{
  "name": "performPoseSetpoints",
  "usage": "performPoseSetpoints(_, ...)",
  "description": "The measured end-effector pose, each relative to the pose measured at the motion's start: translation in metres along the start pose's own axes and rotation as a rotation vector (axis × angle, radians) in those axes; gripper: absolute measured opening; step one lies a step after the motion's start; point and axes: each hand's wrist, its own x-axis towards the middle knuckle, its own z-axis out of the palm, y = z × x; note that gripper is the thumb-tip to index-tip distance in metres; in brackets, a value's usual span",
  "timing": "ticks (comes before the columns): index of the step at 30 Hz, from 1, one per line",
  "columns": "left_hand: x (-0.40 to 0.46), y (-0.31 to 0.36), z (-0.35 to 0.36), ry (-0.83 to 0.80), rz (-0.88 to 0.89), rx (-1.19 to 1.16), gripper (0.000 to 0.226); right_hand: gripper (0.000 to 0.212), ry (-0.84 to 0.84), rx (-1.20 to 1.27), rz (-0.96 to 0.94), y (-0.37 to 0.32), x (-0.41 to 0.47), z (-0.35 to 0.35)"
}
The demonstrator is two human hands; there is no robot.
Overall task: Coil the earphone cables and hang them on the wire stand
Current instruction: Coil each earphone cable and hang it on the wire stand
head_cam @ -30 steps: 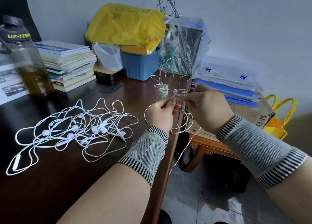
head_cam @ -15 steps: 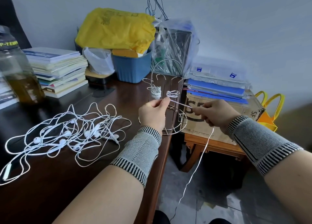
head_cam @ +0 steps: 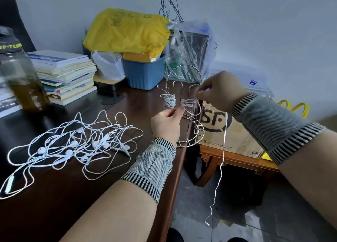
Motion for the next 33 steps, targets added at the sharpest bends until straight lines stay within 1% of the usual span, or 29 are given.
performPoseSetpoints(2,0.0,-0.001,0.0,-0.021,-0.003,-0.001,0.009,0.015,0.059,-0.088,-0.014,-0.011,0.012,0.006)
performPoseSetpoints(5,0.001,-0.002,0.0,-0.022,0.0,0.029,0.014,0.015,0.058,-0.164,-0.004,-0.024,0.024,0.017)
performPoseSetpoints(8,0.0,-0.001,0.0,-0.018,0.016,0.05,0.018,0.014,0.017,-0.177,-0.02,-0.033,0.029,0.024)
performPoseSetpoints(11,-0.001,0.0,0.0,-0.029,0.025,0.058,0.018,0.009,-0.082,-0.094,-0.063,-0.04,0.018,0.021)
performPoseSetpoints(13,0.0,0.0,-0.001,-0.028,0.008,0.062,0.017,0.009,-0.11,-0.09,-0.094,-0.042,0.007,0.018)
performPoseSetpoints(15,0.001,-0.001,0.0,-0.037,-0.004,0.056,0.021,0.011,-0.083,-0.159,-0.139,-0.043,-0.003,0.022)
performPoseSetpoints(17,0.001,-0.003,0.0,-0.042,-0.002,0.061,0.026,0.014,-0.013,-0.249,-0.202,-0.041,-0.01,0.03)
performPoseSetpoints(19,0.0,-0.003,0.0,-0.039,0.002,0.078,0.019,0.017,0.043,-0.287,-0.275,-0.035,-0.019,0.036)
performPoseSetpoints(21,0.0,-0.003,0.0,-0.04,-0.002,0.059,0.013,0.021,0.064,-0.272,-0.334,-0.026,-0.028,0.041)
performPoseSetpoints(23,0.001,-0.003,0.0,-0.045,-0.009,0.014,0.015,0.02,0.079,-0.202,-0.354,-0.015,-0.038,0.043)
performPoseSetpoints(25,0.002,-0.003,-0.001,-0.047,-0.007,0.019,0.015,0.018,0.094,-0.118,-0.322,-0.002,-0.044,0.046)
performPoseSetpoints(28,-0.001,-0.002,-0.003,-0.027,0.0,0.039,0.003,0.016,0.103,0.014,-0.171,0.017,-0.045,0.047)
performPoseSetpoints(30,-0.003,0.0,-0.004,-0.026,-0.003,0.04,0.008,0.014,0.089,0.098,-0.048,0.025,-0.043,0.045)
performPoseSetpoints(33,-0.006,0.003,-0.004,-0.029,-0.02,0.048,0.013,0.019,0.072,0.211,0.068,0.033,-0.04,0.043)
